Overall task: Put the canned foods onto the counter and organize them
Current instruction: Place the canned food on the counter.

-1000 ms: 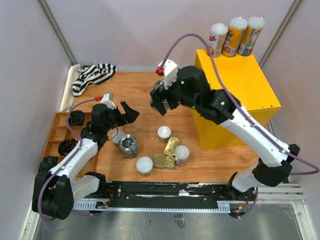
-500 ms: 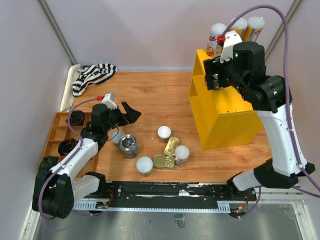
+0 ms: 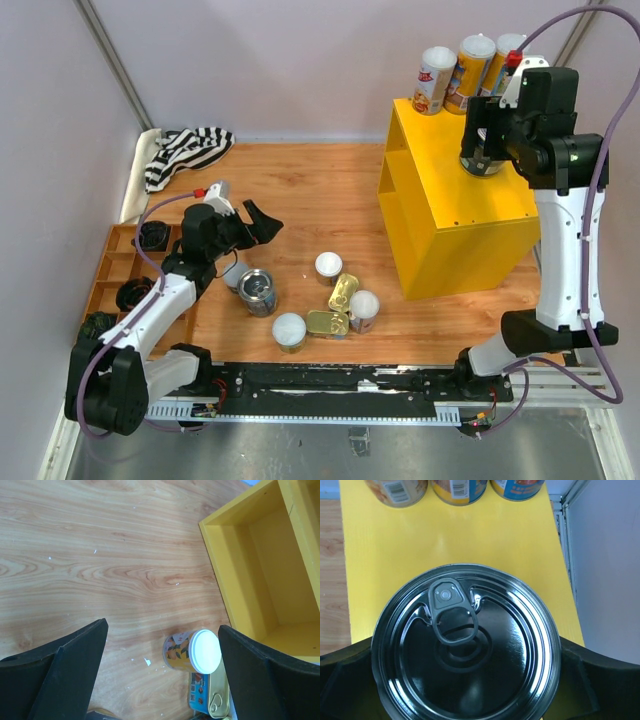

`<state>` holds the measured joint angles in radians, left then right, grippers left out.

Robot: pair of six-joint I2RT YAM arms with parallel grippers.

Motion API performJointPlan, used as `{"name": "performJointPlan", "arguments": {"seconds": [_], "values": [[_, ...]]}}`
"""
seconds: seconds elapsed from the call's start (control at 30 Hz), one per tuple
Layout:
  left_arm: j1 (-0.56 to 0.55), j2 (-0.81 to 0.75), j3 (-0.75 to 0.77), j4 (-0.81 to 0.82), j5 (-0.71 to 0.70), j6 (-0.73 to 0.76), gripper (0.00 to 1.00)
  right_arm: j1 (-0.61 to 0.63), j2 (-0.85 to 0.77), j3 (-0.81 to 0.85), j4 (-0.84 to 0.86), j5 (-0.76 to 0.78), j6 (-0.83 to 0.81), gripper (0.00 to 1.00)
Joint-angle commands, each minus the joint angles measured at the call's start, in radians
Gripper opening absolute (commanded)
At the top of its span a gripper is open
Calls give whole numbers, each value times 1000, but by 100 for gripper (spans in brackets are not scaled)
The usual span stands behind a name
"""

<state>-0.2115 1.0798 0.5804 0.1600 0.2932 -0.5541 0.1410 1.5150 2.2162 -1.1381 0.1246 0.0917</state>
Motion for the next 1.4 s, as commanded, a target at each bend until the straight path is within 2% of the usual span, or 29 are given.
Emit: {"name": "performJointPlan", "arguments": {"seconds": [0.0,0.07,0.13,0.17,0.2,0.23,0.47,0.6,0.73,0.97,1.13,1.37], "values": [[6,5,45,-14,-2,18,96,-60,-31,-39,156,-72,44,38],[6,13,45,-13,-6,19,96,-65,-38,-63,182,-83,45,50],[6,25,47,-10,-2,17,97,-67,-49,-89,210,-87,45,69],[6,31,49,-9,0,16,97,-67,-55,-109,224,-88,42,79],[6,33,50,-8,1,16,96,-68,-59,-124,234,-88,41,97],[6,34,52,-8,0,15,97,-69,-65,-138,243,-88,39,99],[6,38,65,-20,-8,19,97,-67,-195,-361,402,-90,70,98],[5,52,66,-17,-2,19,97,-67,-257,-460,465,-81,77,94],[4,68,71,-14,4,17,97,-67,-271,-508,507,-62,73,84],[-8,80,82,-22,4,19,100,-71,-233,-480,524,6,44,68],[-23,86,69,-19,-2,17,100,-85,-211,-456,534,68,15,64],[-28,85,72,-20,-4,17,100,-115,-161,-410,537,70,7,61]]}}
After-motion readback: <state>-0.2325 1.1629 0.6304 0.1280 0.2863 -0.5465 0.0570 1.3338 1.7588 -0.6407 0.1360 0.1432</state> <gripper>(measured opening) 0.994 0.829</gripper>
